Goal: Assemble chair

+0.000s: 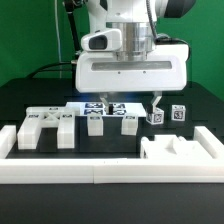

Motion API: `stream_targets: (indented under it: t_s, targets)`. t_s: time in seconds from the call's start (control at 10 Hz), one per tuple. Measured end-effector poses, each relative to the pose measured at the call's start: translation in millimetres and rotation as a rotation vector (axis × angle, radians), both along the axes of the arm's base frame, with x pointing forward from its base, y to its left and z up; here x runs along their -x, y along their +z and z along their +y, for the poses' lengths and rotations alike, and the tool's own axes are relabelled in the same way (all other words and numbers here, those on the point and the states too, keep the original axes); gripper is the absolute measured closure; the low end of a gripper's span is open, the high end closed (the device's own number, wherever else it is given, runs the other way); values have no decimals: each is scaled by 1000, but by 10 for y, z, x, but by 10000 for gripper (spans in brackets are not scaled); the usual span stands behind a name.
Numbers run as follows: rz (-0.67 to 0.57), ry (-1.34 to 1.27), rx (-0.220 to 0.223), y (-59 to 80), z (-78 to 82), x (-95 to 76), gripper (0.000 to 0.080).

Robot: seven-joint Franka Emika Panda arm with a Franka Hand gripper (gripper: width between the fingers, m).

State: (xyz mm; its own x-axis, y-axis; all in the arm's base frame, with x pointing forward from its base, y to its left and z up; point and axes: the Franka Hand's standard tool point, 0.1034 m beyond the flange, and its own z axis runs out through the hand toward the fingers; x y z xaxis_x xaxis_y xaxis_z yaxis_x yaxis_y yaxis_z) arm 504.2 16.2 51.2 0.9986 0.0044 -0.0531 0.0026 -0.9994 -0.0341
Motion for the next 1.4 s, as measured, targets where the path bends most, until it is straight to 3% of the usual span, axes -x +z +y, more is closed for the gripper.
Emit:
stream_targets:
  t_s: [0.7, 1.1, 1.4]
  targets:
    - [457, 16, -39, -50, 82, 133, 151]
    - [757, -23, 2, -105, 64, 294, 151]
    - [764, -20, 2, -141, 70, 250, 151]
